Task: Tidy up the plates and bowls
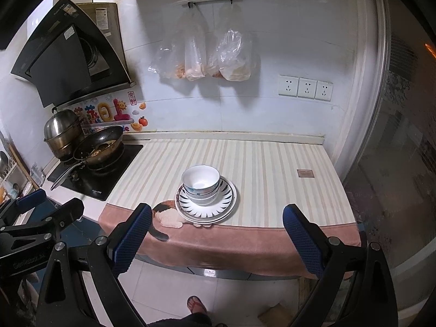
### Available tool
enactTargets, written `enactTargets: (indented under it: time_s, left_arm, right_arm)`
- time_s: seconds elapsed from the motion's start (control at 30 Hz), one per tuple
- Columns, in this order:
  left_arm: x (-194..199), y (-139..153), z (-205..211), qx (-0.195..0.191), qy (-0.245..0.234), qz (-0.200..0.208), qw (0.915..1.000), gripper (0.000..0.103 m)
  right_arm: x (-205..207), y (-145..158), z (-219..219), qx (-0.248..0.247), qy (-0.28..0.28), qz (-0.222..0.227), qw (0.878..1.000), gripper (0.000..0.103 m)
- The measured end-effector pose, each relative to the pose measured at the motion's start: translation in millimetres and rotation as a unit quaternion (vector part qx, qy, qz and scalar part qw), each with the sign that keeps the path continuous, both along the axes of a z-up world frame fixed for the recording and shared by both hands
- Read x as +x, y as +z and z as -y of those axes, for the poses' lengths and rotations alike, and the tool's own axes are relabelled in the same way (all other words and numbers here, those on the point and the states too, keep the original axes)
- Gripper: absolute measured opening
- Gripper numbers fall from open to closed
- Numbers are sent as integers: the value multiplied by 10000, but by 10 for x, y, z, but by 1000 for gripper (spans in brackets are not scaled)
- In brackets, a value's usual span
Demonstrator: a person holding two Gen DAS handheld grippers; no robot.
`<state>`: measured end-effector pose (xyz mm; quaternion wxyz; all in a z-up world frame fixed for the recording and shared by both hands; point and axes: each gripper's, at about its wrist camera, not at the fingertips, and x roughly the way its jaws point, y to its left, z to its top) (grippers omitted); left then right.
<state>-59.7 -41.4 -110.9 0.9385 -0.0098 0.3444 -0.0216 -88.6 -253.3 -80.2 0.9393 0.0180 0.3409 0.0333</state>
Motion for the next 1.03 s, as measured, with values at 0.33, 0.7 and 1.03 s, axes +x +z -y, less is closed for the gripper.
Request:
enactTargets:
  time_s: [0.33, 0.7, 1.03]
  left_arm:
    - [26, 32, 26, 10, 29, 11, 10000, 98]
    - [31, 33, 17, 17, 17, 14, 10000, 98]
    - [39, 49, -37, -3, 40, 20, 10000, 98]
  right_arm:
    - [64, -1, 4, -11, 30, 17, 10000, 99]
    - [75, 4, -16, -17, 49, 2, 10000, 99]
    - [61, -2, -57, -32, 61, 13, 10000, 99]
